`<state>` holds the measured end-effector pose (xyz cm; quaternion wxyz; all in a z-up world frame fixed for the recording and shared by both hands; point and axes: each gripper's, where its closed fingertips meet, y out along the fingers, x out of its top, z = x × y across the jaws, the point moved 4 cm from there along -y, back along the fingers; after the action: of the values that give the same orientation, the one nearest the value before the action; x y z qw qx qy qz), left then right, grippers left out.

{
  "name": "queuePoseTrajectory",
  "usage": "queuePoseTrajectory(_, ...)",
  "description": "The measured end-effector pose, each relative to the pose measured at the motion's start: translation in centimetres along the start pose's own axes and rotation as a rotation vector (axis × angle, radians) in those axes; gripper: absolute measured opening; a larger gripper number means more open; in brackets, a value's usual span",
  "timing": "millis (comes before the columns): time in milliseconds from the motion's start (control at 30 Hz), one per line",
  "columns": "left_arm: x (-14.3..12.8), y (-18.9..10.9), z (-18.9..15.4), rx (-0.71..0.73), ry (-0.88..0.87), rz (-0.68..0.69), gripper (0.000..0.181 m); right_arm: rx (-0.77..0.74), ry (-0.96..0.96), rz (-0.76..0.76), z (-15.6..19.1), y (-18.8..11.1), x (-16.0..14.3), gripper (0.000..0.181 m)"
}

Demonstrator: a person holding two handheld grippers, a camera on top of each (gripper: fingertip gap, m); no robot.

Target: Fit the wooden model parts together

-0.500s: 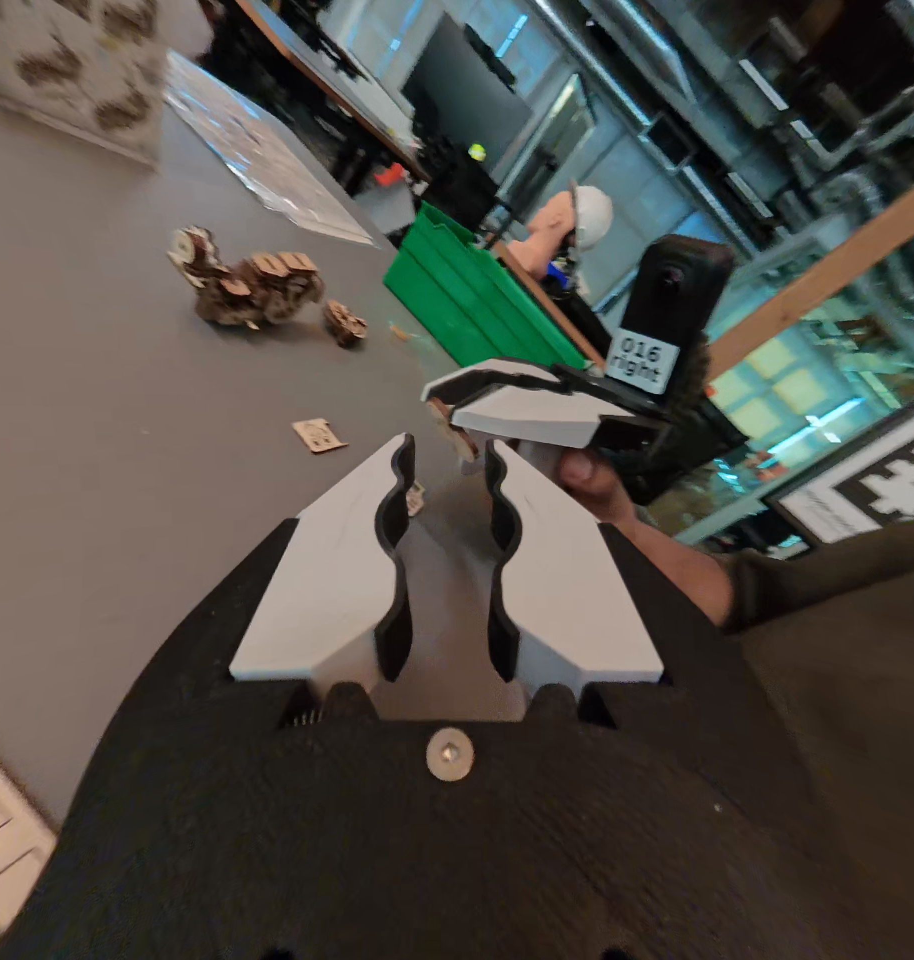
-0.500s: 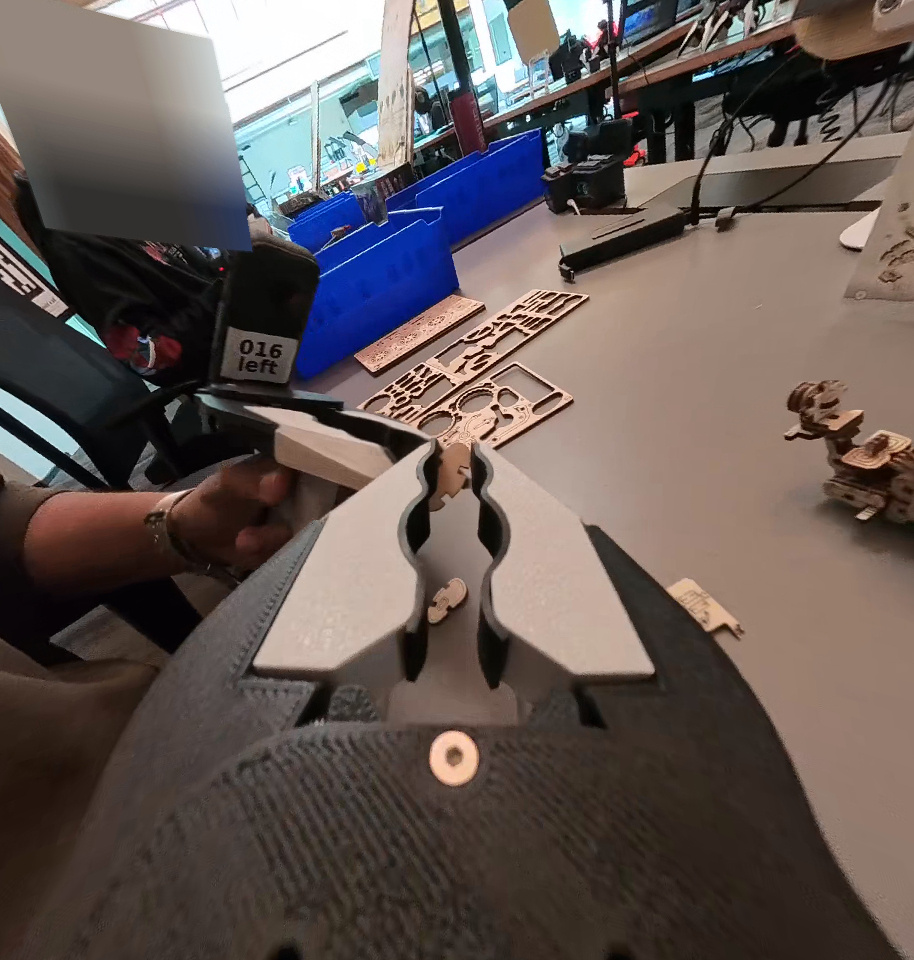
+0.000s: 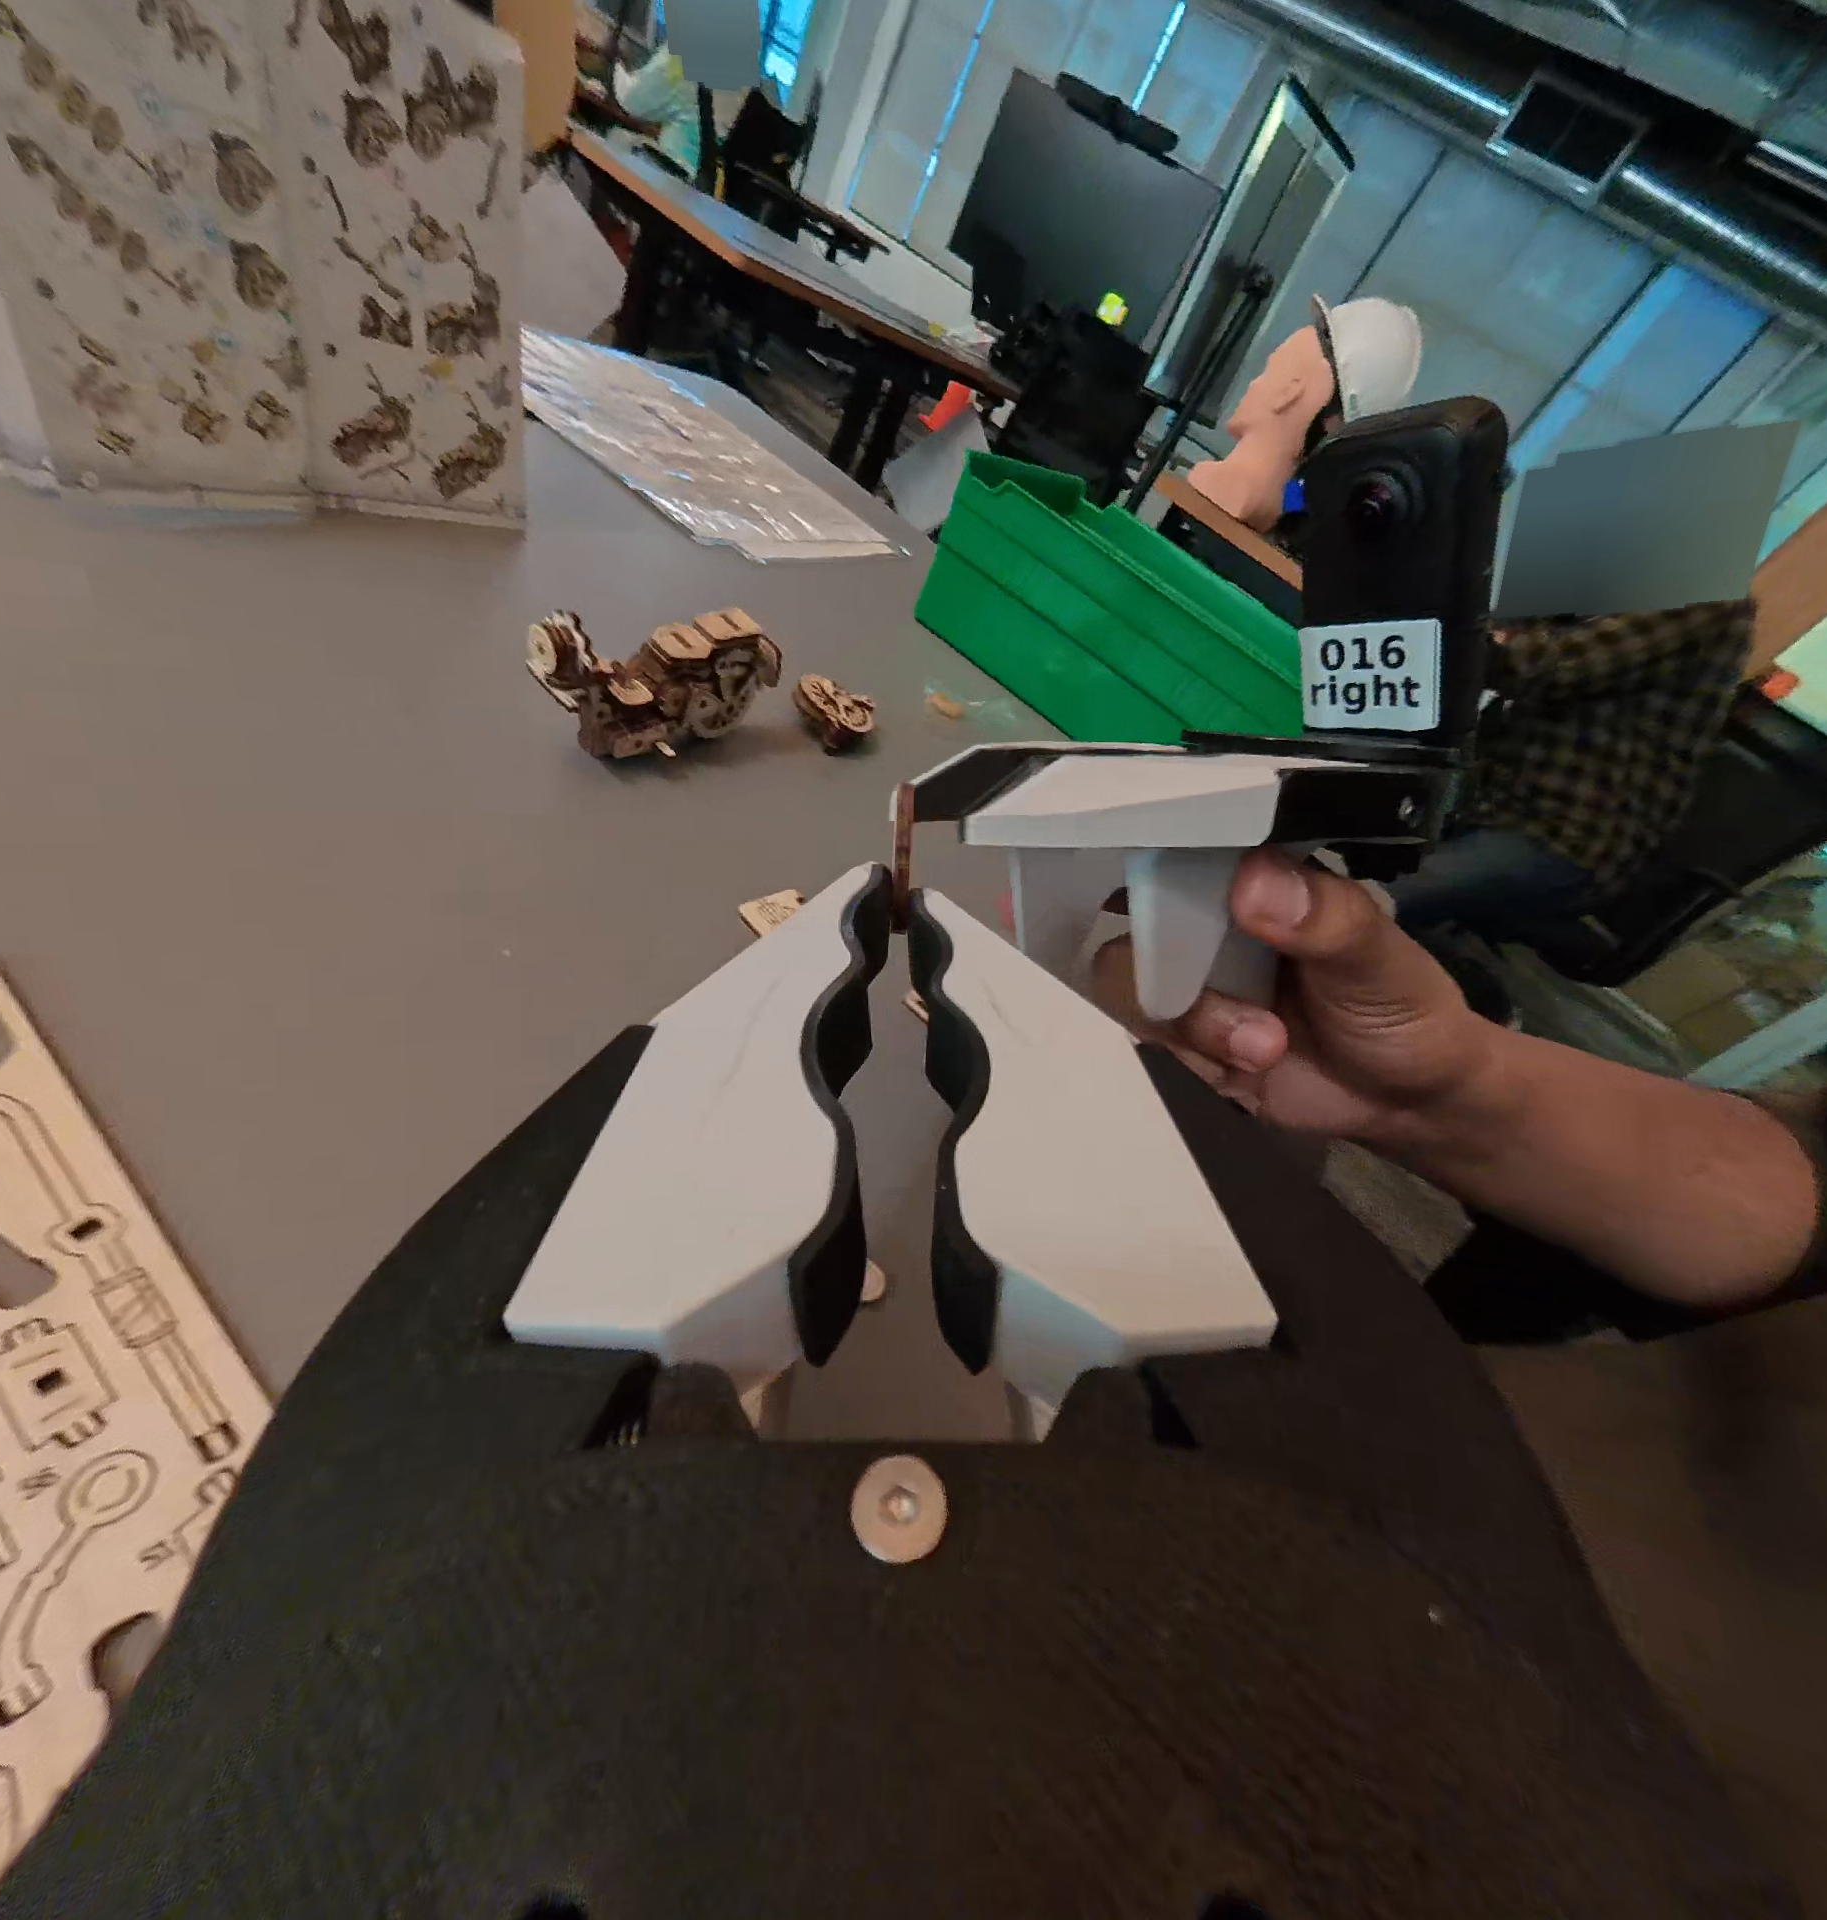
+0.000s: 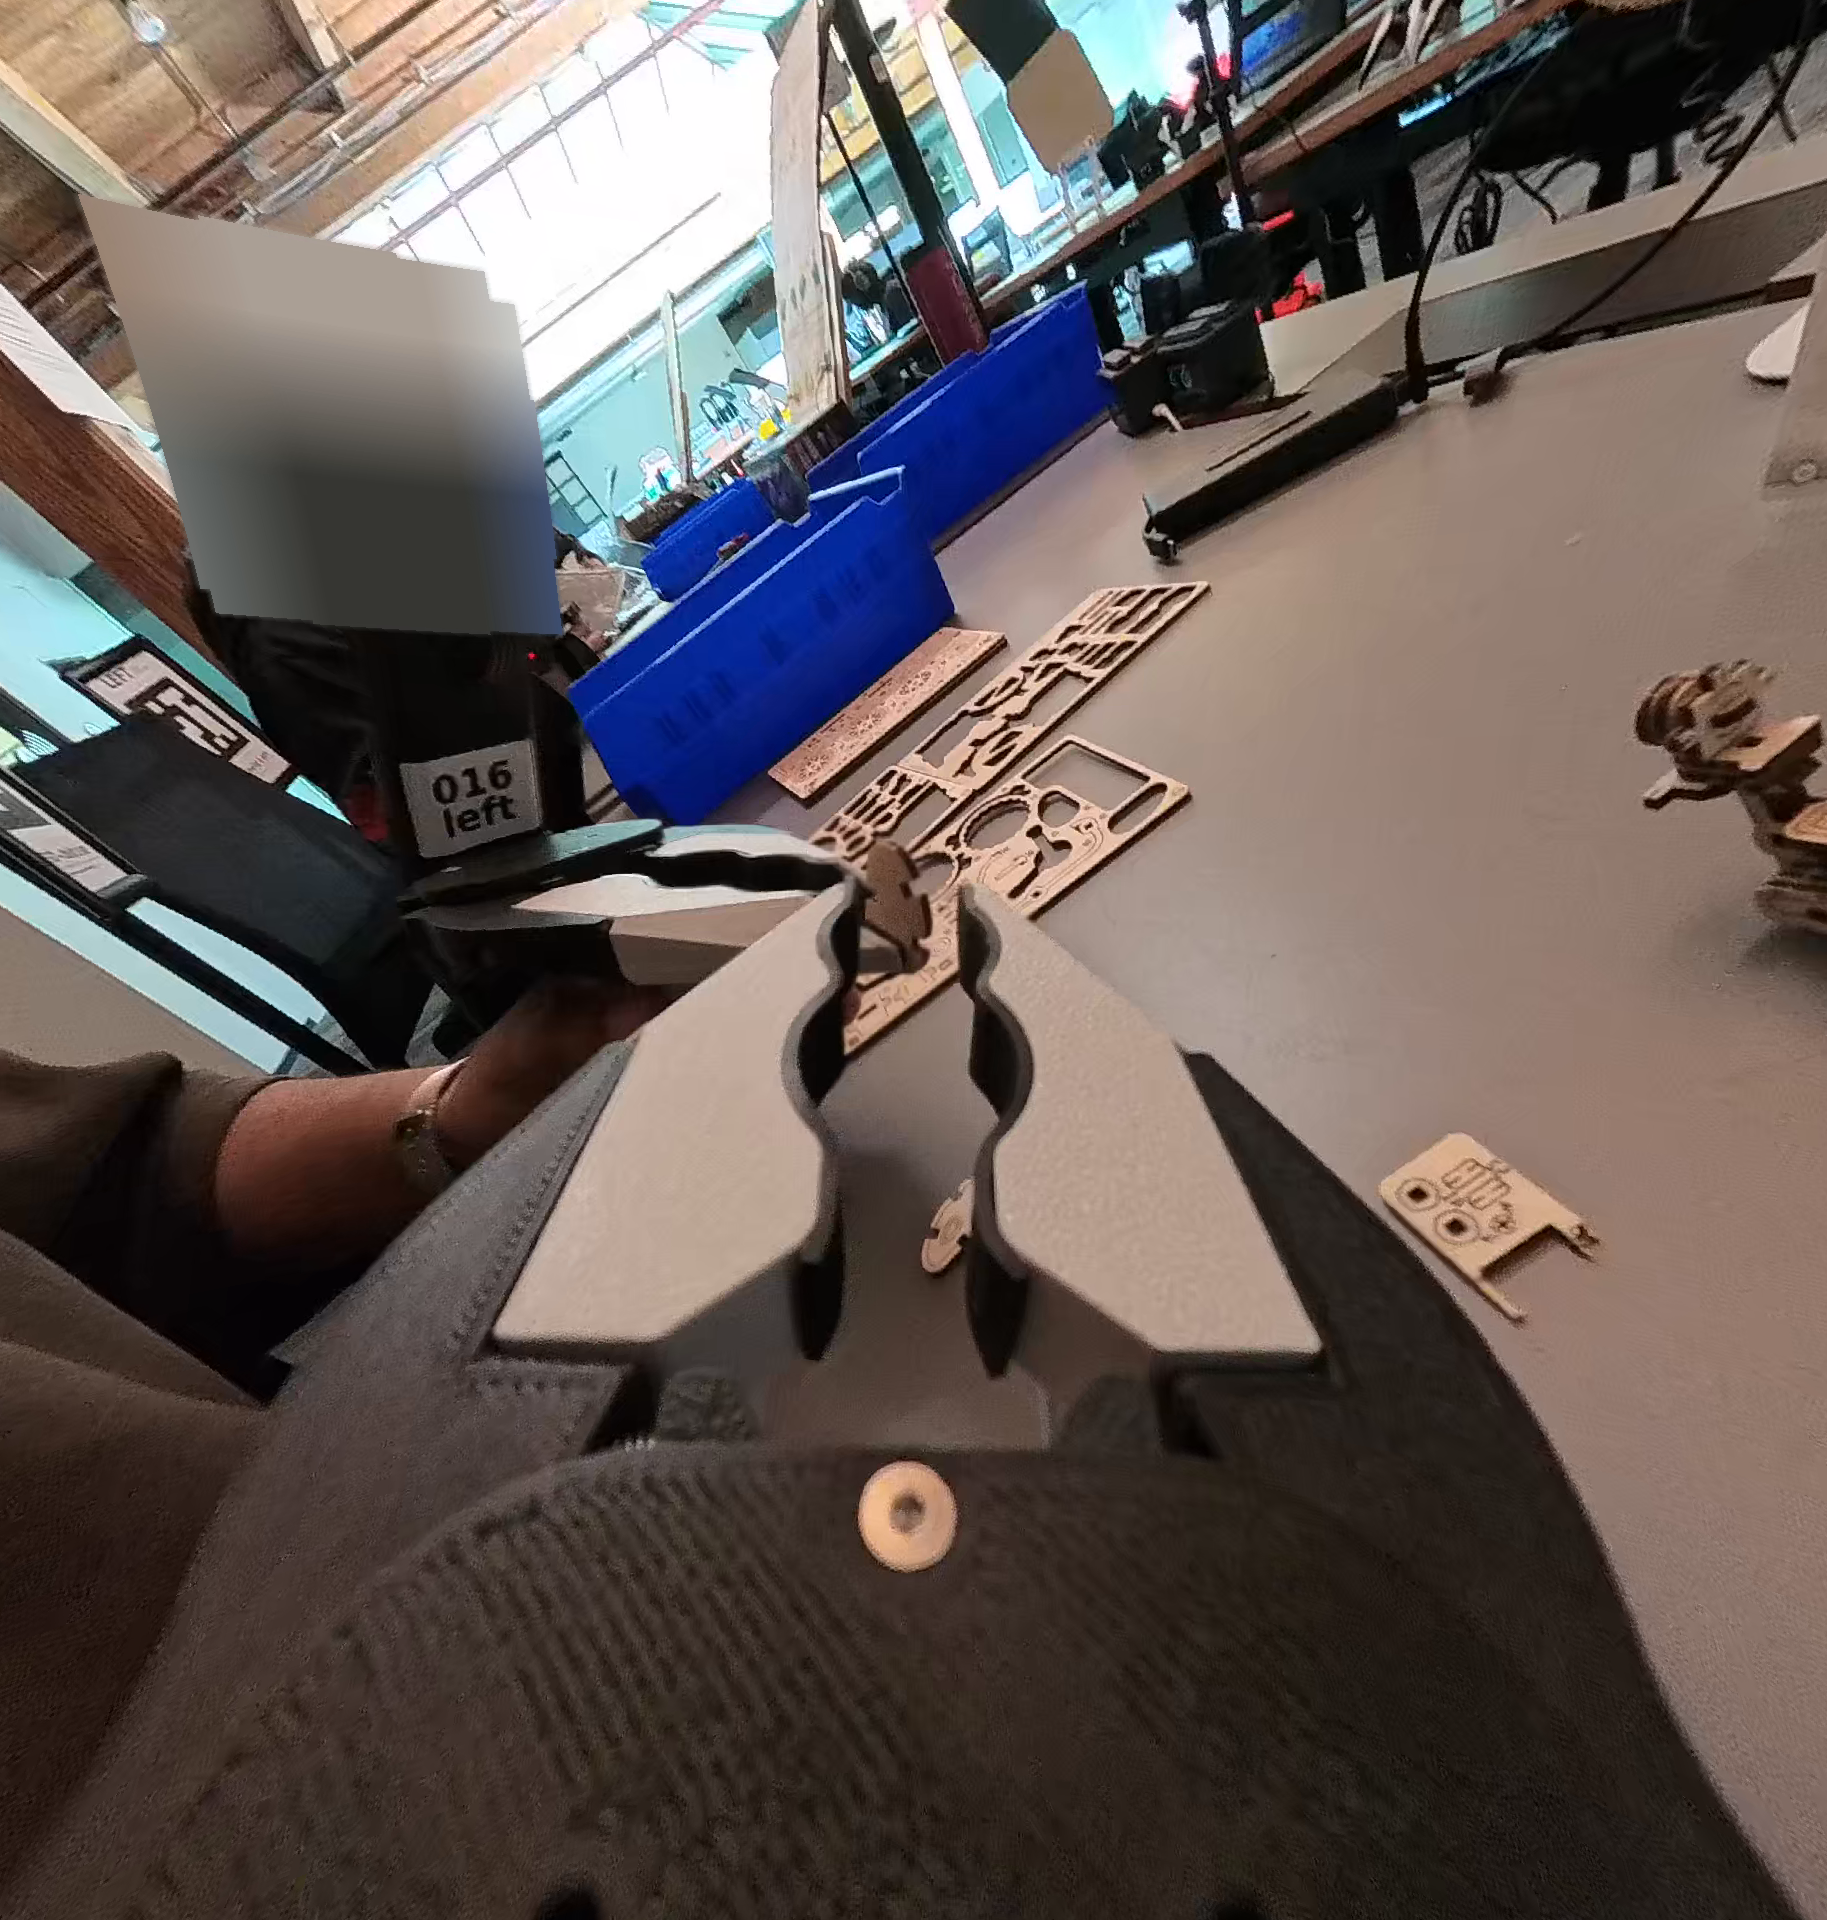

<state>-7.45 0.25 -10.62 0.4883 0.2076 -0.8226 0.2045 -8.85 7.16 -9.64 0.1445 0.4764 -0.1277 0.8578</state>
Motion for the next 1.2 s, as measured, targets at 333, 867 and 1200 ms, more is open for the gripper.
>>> queuePoseTrajectory(333,0.8,-0.5,-0.5,-0.019,0.206,-0.042,0.000,0.098,0.142,0.042,-0.2,-0.3,-0.4,0.015)
queuePoseTrajectory(867,-0.2,-0.4,-2.0,-0.379,-0.096,0.087,0.007,0.269,-0.174,0.152,1.7,-1.8,-0.6,0.001)
queuePoseTrajectory(1200,-1.1,0.0,0.3,-0.151,0.094,0.168,0.024,-0.090,-1.125,0.268,-1.1,-2.0,-2.7,0.000)
